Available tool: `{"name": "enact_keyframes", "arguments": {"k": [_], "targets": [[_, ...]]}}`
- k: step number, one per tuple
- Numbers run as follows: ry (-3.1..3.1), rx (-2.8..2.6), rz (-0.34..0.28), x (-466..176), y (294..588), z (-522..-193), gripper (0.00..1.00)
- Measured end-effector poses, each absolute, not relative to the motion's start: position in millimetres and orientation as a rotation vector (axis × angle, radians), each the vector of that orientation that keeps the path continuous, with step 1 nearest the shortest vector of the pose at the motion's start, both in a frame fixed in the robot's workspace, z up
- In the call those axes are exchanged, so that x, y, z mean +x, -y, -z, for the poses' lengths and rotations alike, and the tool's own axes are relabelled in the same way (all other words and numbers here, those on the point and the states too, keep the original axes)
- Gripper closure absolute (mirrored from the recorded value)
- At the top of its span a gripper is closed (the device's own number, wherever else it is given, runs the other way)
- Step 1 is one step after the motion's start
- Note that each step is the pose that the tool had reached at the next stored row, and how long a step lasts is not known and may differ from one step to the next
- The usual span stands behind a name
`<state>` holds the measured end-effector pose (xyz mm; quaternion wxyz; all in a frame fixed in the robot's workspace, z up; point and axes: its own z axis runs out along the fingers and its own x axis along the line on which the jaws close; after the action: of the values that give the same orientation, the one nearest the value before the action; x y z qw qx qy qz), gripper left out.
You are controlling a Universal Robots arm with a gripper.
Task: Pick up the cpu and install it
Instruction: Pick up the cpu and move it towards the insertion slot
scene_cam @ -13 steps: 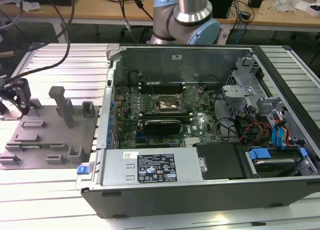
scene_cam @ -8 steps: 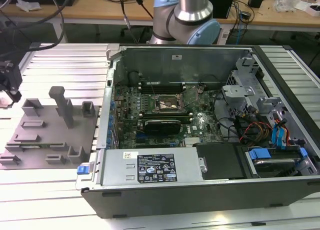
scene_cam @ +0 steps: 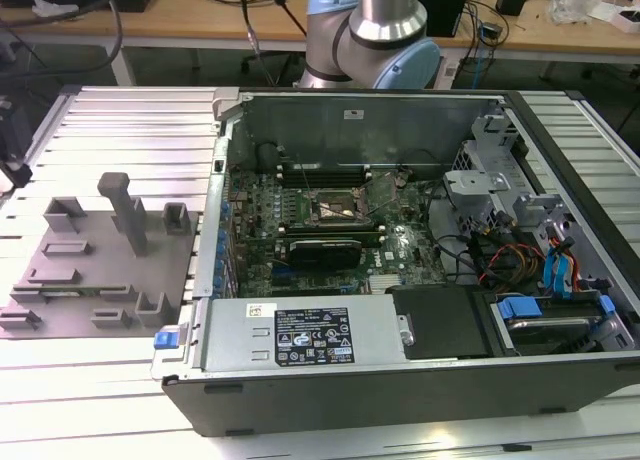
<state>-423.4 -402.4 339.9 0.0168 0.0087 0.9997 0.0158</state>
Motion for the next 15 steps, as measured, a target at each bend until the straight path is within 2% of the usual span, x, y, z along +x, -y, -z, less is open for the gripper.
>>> {"name": "enact_keyframes", "arguments": {"k": [15], "targets": [[-3.107,0.027,-0.047,-423,400,-407,0.45]]}}
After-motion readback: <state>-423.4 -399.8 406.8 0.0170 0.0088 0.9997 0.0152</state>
